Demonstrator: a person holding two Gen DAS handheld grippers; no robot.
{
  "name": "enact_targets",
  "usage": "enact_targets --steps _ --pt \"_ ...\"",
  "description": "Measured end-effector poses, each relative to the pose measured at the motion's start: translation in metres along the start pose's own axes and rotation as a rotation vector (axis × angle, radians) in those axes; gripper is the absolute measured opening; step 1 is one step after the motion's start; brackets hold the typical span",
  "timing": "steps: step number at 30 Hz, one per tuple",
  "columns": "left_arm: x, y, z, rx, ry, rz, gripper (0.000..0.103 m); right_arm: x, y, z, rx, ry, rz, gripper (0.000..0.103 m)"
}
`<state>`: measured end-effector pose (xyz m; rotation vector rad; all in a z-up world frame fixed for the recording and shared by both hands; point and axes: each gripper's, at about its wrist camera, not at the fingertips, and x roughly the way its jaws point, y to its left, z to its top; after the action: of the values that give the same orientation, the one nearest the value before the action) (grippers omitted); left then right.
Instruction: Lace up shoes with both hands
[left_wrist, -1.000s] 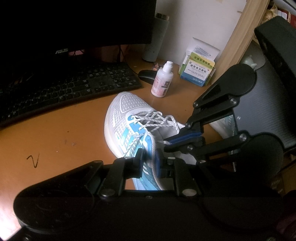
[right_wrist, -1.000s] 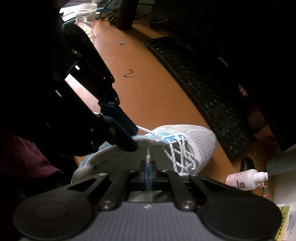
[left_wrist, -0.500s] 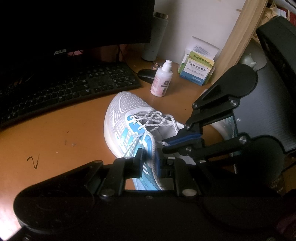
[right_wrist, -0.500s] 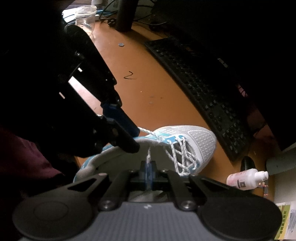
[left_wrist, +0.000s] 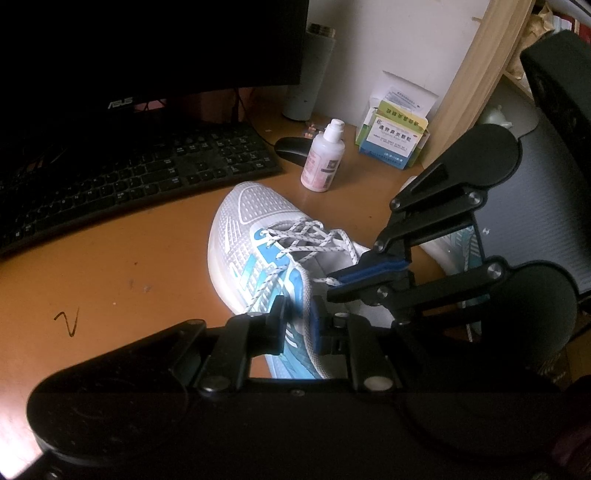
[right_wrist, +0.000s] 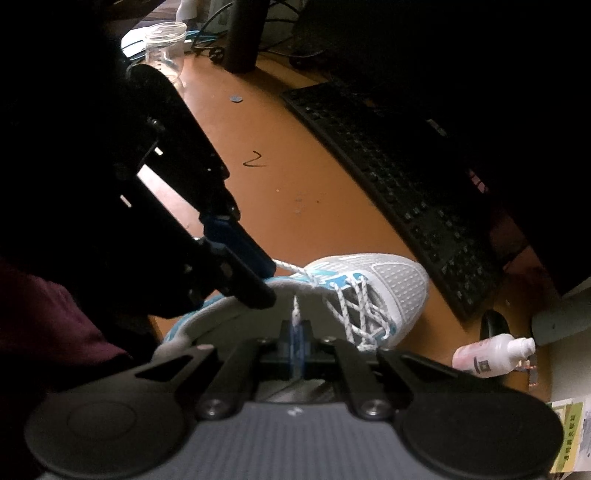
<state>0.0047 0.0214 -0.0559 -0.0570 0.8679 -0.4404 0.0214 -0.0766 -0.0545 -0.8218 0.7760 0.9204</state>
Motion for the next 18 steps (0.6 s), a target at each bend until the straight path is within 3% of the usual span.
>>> enact_targets --steps 18 --pt "-0.0007 0.0023 -0.0005 0.007 0.005 -0.008 0.012 -0.0066 0.0024 -0.0047 0.002 -0.009 0.000 0.003"
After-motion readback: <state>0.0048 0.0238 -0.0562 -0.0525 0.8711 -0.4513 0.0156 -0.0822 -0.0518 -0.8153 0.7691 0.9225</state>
